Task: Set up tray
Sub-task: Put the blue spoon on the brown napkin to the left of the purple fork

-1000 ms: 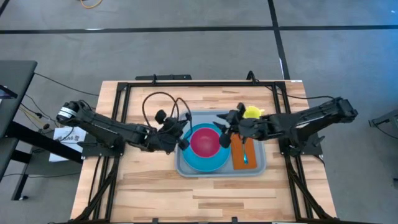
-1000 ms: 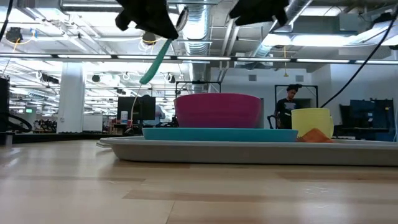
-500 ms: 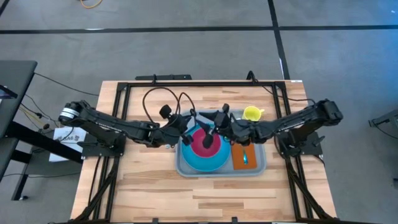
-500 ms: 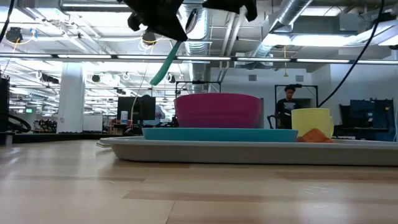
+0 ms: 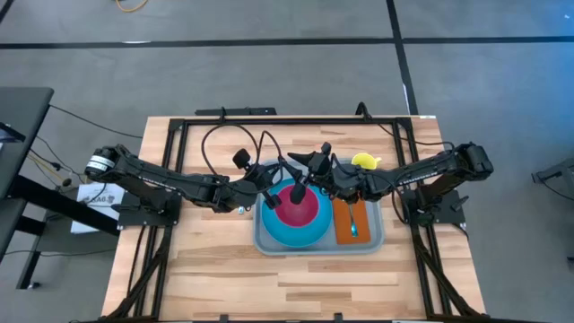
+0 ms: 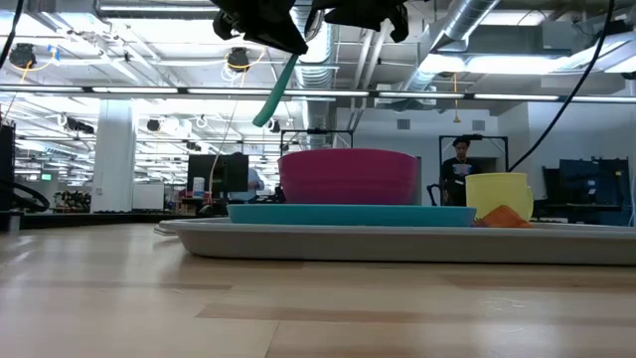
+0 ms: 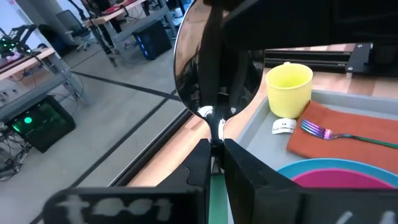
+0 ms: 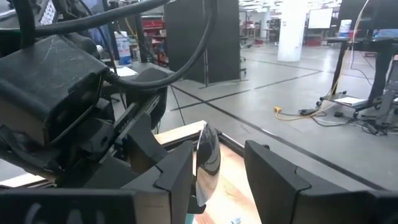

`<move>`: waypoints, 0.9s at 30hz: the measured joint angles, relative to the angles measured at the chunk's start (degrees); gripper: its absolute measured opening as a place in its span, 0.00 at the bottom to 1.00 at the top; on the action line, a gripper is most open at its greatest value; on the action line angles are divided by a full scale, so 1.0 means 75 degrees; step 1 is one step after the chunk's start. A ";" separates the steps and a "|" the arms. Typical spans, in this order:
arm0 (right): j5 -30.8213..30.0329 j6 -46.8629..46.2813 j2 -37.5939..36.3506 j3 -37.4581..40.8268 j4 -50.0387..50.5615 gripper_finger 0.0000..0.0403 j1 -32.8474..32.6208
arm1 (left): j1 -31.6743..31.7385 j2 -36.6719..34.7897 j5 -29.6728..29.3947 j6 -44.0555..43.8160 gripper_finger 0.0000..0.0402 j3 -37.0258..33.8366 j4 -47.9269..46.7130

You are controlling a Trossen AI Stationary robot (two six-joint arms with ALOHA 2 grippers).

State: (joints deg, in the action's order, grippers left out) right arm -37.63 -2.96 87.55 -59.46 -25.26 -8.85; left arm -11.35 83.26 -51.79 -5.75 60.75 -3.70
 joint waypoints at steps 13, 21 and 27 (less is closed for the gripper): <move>-0.0247 0.1013 0.0000 -0.0003 -0.0260 0.34 -0.0086 | 0.0000 0.0123 -0.1165 -0.0616 0.03 0.0008 0.0373; 0.0939 0.2077 -0.0036 -0.0012 -0.0264 0.34 0.0089 | -0.0031 0.0635 -0.0988 -0.0192 0.03 0.0112 0.0633; 0.1402 0.2061 -0.0099 -0.0017 0.0669 0.33 0.0343 | -0.0083 0.1048 -0.1559 -0.0073 0.03 0.0294 0.0474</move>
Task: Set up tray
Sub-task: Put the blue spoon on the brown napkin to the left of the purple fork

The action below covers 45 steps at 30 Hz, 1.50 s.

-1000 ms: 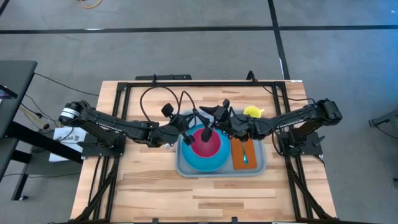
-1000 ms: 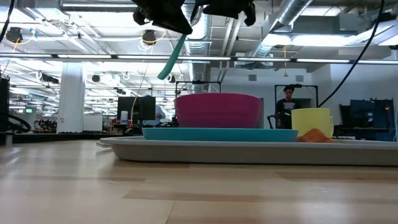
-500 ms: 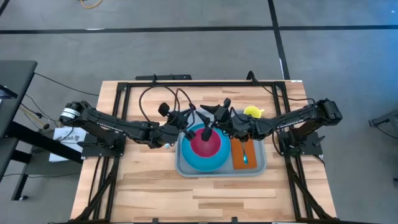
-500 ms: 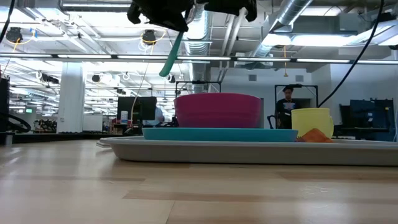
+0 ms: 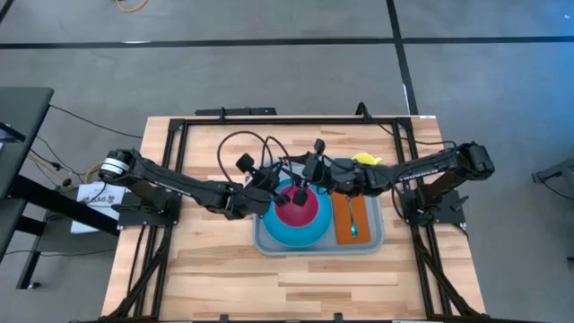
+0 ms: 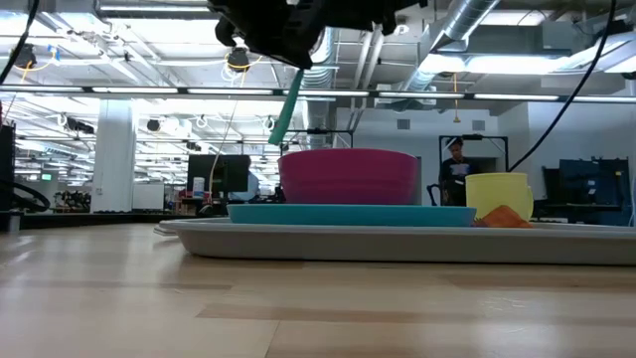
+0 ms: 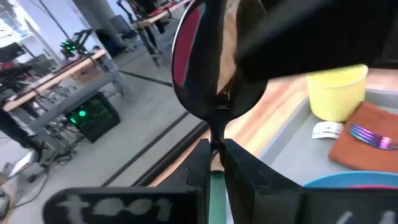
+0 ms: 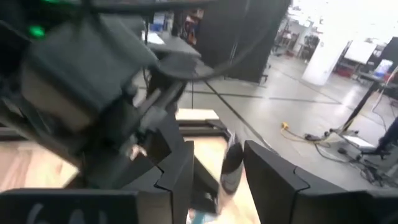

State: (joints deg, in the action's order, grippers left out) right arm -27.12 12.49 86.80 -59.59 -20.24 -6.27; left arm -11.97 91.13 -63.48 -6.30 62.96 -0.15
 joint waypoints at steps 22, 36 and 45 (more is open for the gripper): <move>0.0041 0.0392 0.0009 -0.0716 0.2111 0.24 0.0037 | -0.0401 -0.0008 -0.0242 0.1502 0.03 0.0006 -0.0398; -0.0009 -0.1272 0.0009 -0.0831 0.3258 0.02 -0.0048 | -0.0623 -0.0014 -0.0052 0.1572 0.13 0.0006 -0.0378; 0.0002 -0.1210 0.0009 -0.0831 0.3605 0.01 -0.0051 | -0.0647 -0.0014 0.0168 0.1850 0.17 0.0006 -0.0390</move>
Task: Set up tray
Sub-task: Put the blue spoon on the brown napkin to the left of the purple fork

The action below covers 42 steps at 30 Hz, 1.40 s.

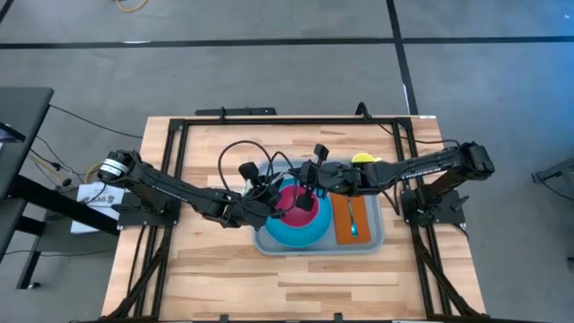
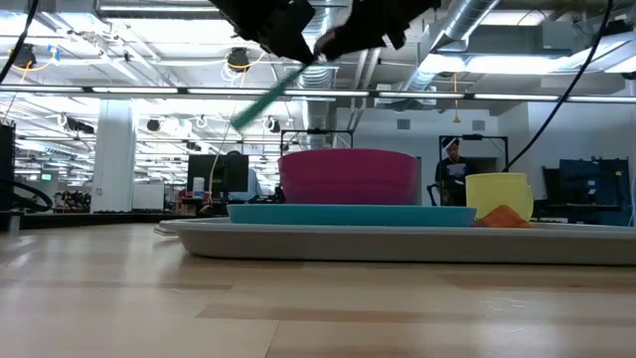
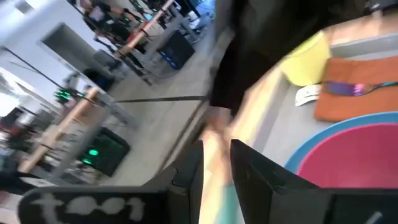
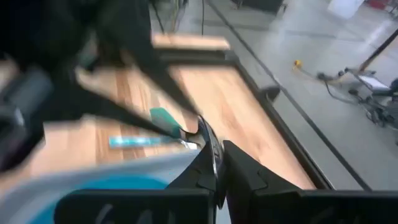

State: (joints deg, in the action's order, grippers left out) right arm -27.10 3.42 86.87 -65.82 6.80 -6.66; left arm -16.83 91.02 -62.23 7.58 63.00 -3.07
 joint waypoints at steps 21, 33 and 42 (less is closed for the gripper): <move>-0.0021 -0.2759 -0.1753 -0.2194 0.6751 0.00 -0.0324 | -0.0946 -0.1715 -0.1285 0.0930 0.18 0.0015 -0.0031; 0.2346 -0.5068 -0.2396 -0.2040 1.0697 0.00 -0.0486 | -0.0949 -0.1690 -0.0456 0.0314 0.18 0.0006 -0.0721; 0.4363 -0.3919 -0.1736 -0.0503 0.8983 0.00 -0.0394 | -0.0946 -0.1684 -0.0275 0.0362 0.18 0.0006 -0.0703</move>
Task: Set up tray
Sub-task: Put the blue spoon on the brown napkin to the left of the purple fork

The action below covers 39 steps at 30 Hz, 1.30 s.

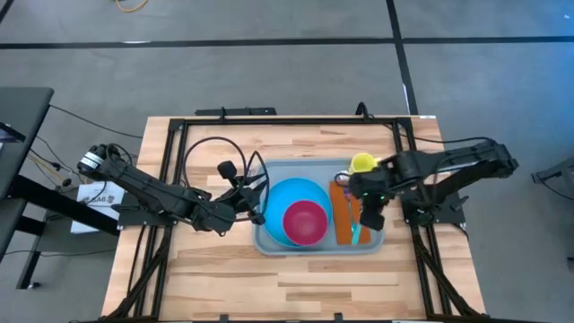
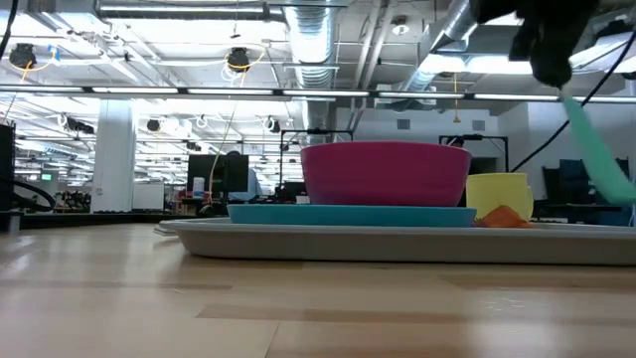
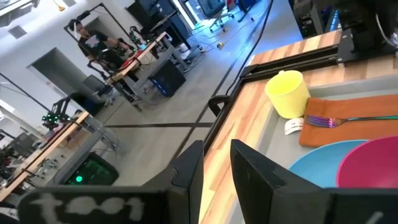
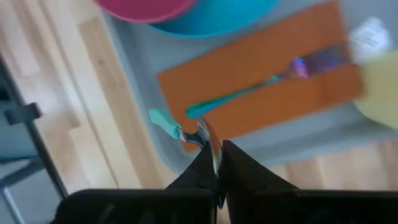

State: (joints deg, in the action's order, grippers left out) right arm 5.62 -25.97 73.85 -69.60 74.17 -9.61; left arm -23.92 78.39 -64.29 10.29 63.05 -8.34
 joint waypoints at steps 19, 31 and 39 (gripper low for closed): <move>0.1049 0.2884 0.2080 -0.0265 -0.0512 0.00 0.2167 | 0.0005 0.0000 0.0012 -0.0002 0.18 0.0000 -0.0413; 0.1424 0.3833 0.2208 -0.0546 -0.0338 0.00 0.2718 | 0.0073 0.0000 0.0548 -0.0621 0.18 0.0000 -0.0712; 0.1850 0.4144 0.2205 -0.0549 -0.0347 0.00 0.3068 | 0.0070 0.0000 0.0551 -0.1050 0.18 0.0000 -0.0938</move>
State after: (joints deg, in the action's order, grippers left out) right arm 19.49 5.11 90.39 -73.71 71.57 13.39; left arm -23.40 78.39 -60.16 2.42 63.05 -15.37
